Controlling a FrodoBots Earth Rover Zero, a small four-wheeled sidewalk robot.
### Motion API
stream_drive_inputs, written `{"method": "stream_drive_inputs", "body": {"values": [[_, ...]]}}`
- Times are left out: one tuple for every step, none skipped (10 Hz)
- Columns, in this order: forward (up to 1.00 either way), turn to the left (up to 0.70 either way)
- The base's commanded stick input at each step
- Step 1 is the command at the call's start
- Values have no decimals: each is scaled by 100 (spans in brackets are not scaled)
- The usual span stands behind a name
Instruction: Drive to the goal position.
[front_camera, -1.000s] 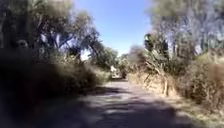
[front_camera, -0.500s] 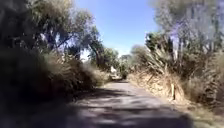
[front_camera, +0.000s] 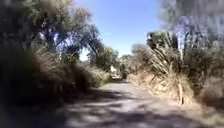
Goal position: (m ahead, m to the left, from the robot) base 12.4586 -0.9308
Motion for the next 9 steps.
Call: {"method": "stream_drive_inputs", "body": {"values": [[85,0],[85,0],[85,0],[85,0],[85,0],[85,0],[85,0],[85,0],[85,0]]}}
